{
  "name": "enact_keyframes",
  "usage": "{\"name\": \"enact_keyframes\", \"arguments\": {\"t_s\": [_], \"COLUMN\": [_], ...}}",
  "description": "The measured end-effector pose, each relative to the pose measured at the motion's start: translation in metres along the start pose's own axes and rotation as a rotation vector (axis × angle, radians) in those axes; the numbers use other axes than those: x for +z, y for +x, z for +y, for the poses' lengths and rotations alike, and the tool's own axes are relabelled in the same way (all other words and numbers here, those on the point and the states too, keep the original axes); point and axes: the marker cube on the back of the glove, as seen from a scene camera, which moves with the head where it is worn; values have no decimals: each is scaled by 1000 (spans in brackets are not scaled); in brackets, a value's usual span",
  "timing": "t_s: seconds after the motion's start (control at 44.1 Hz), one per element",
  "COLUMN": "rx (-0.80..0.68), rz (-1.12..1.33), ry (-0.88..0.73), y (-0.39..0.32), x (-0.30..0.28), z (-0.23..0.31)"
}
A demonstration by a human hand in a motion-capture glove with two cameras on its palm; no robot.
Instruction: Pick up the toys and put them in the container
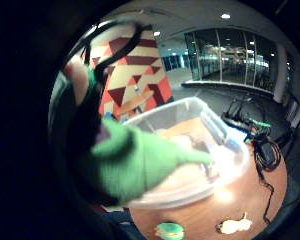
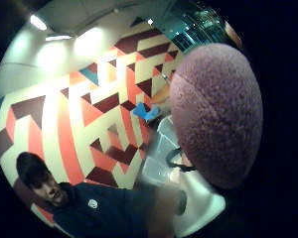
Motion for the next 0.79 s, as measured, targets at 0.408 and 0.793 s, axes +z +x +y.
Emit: {"name": "enact_keyframes", "arguments": {"t_s": [0.408,0.793], "rx": [89,432], "rz": [167,601], "ry": [-384,-834], "y": [55,169], "x": [-51,-123], "z": [67,204]}}
